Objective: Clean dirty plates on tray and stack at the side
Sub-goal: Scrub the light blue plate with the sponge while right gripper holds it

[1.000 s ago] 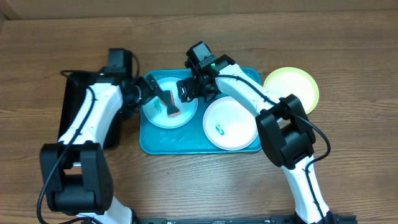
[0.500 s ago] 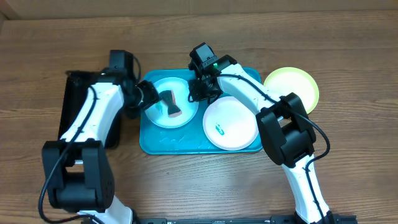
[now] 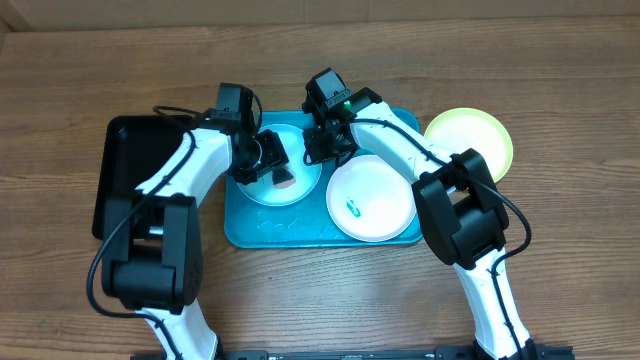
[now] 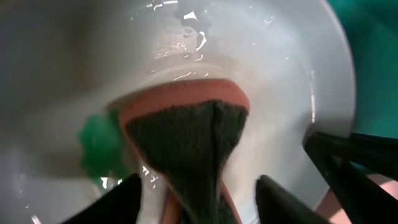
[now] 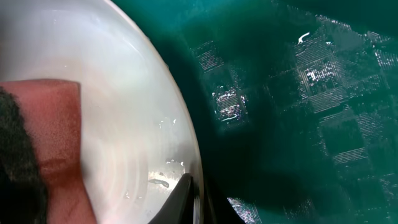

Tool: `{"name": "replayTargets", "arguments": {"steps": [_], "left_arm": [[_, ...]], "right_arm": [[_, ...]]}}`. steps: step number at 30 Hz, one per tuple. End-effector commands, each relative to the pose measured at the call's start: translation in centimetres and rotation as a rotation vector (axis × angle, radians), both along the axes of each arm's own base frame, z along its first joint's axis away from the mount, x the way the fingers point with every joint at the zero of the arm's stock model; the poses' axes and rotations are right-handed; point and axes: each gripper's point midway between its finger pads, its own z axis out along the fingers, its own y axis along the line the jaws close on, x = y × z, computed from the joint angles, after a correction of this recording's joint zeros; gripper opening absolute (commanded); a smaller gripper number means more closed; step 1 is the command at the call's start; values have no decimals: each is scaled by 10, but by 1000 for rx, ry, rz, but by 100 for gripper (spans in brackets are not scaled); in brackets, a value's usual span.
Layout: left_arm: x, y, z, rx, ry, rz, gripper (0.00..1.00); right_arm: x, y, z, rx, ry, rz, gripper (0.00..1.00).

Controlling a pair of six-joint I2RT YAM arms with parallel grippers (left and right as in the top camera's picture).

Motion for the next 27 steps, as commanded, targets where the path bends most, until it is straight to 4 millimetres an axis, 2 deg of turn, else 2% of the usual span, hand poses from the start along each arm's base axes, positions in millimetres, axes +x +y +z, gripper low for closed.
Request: {"name": "replayTargets", "arguments": {"steps": [1, 2, 8, 11, 13, 21, 24, 27], "left_arm": [[5, -3, -9, -14, 9, 10, 44], [6, -4, -10, -17, 7, 19, 38], [11, -5, -8, -31, -7, 32, 17], [9, -2, -9, -12, -3, 34, 10], [5, 8, -13, 44, 15, 50, 6], [-22, 73, -23, 414, 110, 115, 4], [-27, 79, -21, 448, 128, 116, 4], [-24, 78, -15, 445, 116, 118, 4]], "right_arm": [[-7, -11, -26, -54, 40, 5, 7], [-7, -11, -26, -54, 41, 5, 7], [-7, -11, -26, -53, 39, 5, 7], [-7, -11, -26, -54, 40, 5, 6], [-7, -11, -26, -54, 40, 5, 6], [-10, -12, -27, -61, 51, 5, 6], [-10, -13, -27, -62, 52, 5, 5], [-10, -13, -27, -62, 53, 5, 5]]}}
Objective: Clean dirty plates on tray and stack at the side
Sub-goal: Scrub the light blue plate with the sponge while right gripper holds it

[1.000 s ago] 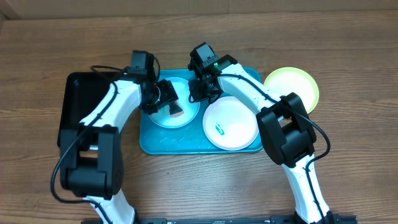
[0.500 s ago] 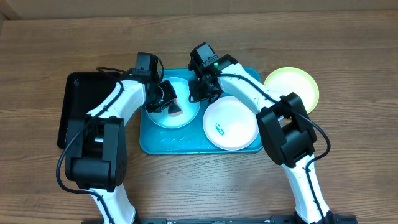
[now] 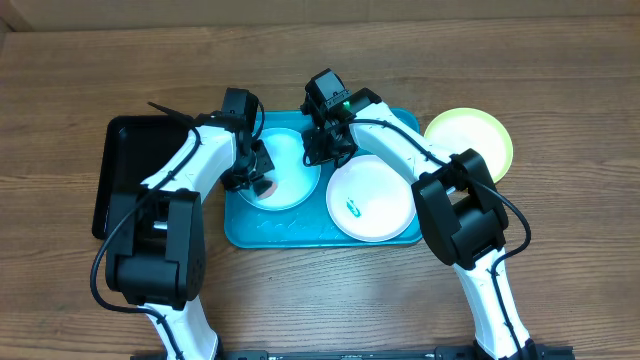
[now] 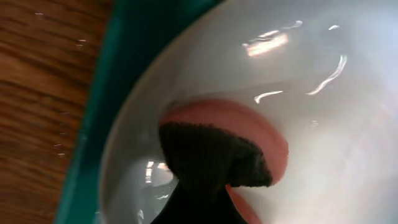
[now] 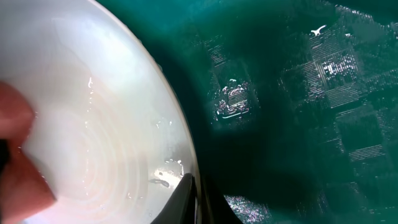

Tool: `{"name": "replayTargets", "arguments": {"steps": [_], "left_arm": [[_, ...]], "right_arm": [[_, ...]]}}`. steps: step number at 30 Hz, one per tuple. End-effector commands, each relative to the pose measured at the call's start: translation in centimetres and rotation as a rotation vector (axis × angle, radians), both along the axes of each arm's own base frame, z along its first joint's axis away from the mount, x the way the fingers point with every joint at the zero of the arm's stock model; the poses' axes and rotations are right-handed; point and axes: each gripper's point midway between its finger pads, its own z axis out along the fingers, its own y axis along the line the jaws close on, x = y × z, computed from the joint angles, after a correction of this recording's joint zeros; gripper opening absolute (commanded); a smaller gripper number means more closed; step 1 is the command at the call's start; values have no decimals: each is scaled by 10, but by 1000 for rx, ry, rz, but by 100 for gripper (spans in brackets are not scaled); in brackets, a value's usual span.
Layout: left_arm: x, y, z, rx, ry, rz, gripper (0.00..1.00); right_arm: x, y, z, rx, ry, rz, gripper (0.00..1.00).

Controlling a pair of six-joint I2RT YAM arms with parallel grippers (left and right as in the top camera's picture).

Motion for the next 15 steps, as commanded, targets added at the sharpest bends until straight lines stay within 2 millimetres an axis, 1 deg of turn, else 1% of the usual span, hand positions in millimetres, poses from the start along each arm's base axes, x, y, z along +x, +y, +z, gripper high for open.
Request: {"name": "replayTargets", "arguments": {"steps": [1, 5, 7, 10, 12, 14, 15], "left_arm": [[1, 29, 5, 146, -6, 32, 4], [19, 24, 21, 128, -56, 34, 4], [31, 15, 29, 93, -96, 26, 4], [48, -9, 34, -6, -165, -2, 4], [59, -31, 35, -103, -210, -32, 4], [64, -51, 34, -181, -240, -66, 4], [65, -57, 31, -195, -246, -75, 4]], "right_arm": [[-7, -15, -27, -74, 37, -3, 5], [-7, -15, -27, -74, 38, -3, 4], [-5, -14, -27, -70, 33, -3, 4], [-3, -13, -26, -64, 23, -4, 4], [-3, -12, -26, -63, 22, -4, 4], [-3, -13, -26, -64, 23, -4, 4], [-4, -13, -26, -65, 25, -4, 4]]}}
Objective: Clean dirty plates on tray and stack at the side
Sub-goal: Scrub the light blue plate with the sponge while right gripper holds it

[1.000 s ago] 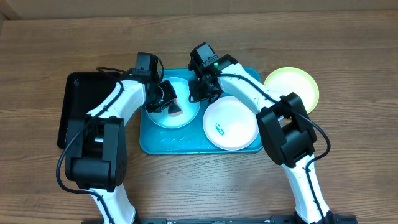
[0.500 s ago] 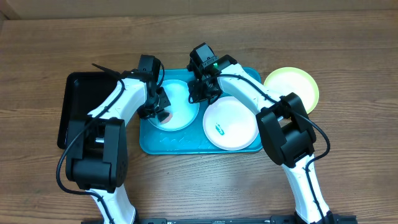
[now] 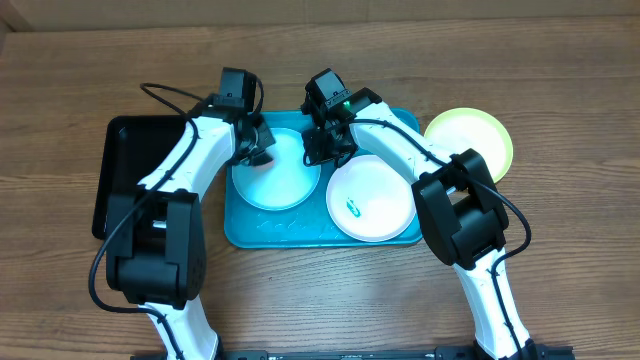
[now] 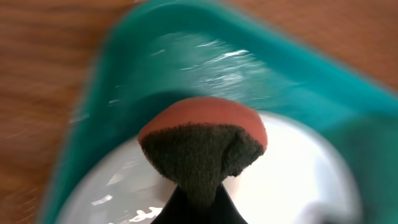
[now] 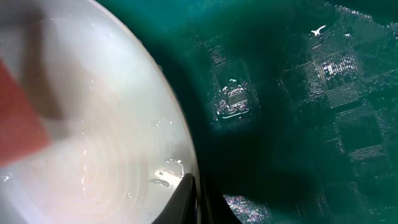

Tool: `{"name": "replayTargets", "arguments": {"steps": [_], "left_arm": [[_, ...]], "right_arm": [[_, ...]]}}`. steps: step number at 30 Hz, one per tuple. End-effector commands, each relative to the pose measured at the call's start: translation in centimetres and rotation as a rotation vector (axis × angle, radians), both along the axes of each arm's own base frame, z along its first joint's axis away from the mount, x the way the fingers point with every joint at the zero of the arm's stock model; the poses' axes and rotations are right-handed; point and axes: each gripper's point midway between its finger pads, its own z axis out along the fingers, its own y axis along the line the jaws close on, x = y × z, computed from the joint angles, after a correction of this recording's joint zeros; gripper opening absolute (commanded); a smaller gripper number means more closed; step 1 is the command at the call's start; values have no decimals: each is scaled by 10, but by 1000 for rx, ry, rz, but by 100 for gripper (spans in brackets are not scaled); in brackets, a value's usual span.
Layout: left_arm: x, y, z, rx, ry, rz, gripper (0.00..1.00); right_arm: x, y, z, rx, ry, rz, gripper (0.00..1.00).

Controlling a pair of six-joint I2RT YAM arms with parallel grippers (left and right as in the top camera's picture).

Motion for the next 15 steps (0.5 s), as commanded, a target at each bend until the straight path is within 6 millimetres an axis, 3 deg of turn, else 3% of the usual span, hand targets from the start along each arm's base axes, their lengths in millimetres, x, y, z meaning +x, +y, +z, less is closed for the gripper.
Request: {"name": "replayTargets", "arguments": {"steps": [1, 9, 15], "left_arm": [[-3, -38, -8, -123, 10, -67, 4], [-28, -44, -52, -138, 162, -77, 4], [-43, -4, -57, -3, 235, -3, 4]], "right_arm": [[-4, -14, -27, -70, 27, -4, 4], [-6, -15, -27, -74, 34, -4, 4], [-7, -15, -27, -78, 39, -4, 4]]}}
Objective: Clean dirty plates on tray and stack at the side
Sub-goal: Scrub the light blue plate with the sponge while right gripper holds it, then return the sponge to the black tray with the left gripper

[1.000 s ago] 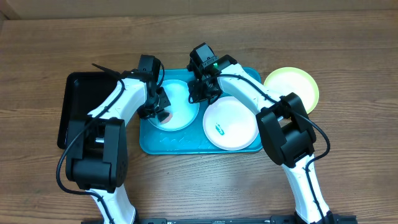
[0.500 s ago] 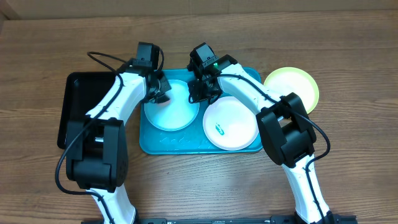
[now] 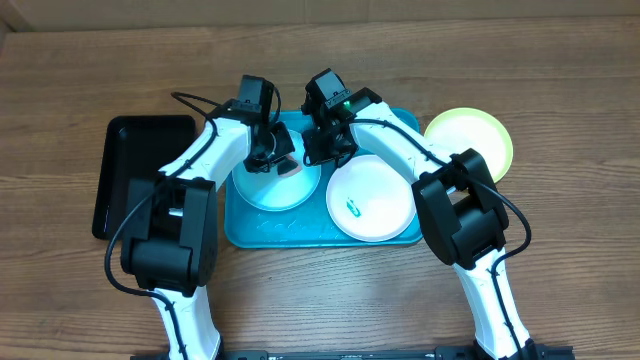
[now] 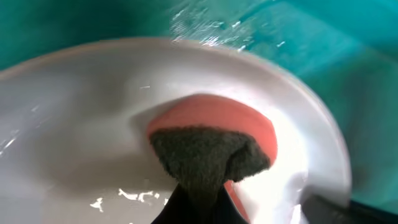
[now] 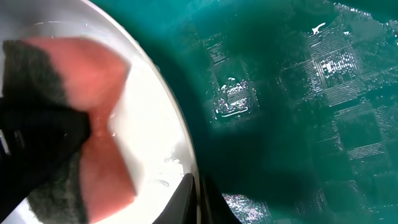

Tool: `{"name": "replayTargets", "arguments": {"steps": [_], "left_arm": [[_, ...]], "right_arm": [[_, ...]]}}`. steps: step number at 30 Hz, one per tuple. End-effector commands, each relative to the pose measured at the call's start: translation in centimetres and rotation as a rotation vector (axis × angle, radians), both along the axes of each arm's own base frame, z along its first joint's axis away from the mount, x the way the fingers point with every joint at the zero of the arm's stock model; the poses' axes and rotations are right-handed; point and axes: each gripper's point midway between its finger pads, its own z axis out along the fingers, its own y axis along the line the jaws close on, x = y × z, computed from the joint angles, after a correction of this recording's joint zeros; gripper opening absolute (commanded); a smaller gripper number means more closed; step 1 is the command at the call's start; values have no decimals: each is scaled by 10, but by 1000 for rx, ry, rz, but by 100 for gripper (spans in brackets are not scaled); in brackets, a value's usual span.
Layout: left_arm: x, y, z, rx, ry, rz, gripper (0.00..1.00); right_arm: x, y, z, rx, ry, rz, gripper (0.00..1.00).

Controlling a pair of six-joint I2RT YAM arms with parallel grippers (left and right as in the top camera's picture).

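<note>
A white plate lies on the left half of the teal tray. My left gripper is shut on a pink sponge with a dark scouring side, pressed on the plate's right part. My right gripper is shut on that plate's right rim, fingers pinching it edge-on at the right gripper. The sponge shows close to them. A second white plate with a green smear sits on the tray's right half.
A yellow-green plate rests on the wooden table right of the tray. A black tray lies to the left of the teal one. Both arms cross over the tray's far side.
My left gripper has moved the sponge from the plate's far-left rim to its right part, close to the right gripper. The right gripper has kept its hold on the rim.
The sponge first sat near the plate's middle beside a green smear. Then it was on the plate's left side, then at the far-left rim, and now on the right part. My right gripper pinched the rim at every moment.
</note>
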Motion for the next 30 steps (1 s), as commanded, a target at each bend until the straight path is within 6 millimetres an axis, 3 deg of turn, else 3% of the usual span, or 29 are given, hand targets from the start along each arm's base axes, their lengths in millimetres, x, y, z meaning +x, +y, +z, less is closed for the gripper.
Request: {"name": "replayTargets", "arguments": {"steps": [1, 5, 11, 17, 30], "left_arm": [[-23, 38, -21, 135, 105, 64, 4], [-36, 70, -19, 233, 161, 107, 4], [-48, 95, -13, 342, 208, 93, 4], [-46, 125, 23, 532, 226, 133, 4], [9, 109, 100, 415, 65, 186, 4]], "right_arm": [[-6, -15, -27, -75, 34, -3, 4], [-7, -15, -27, -77, 37, -3, 4], [-7, -15, -27, -78, 38, -3, 4], [-7, -15, -27, -78, 38, -3, 4], [-8, -16, -27, -81, 43, -3, 4]]}}
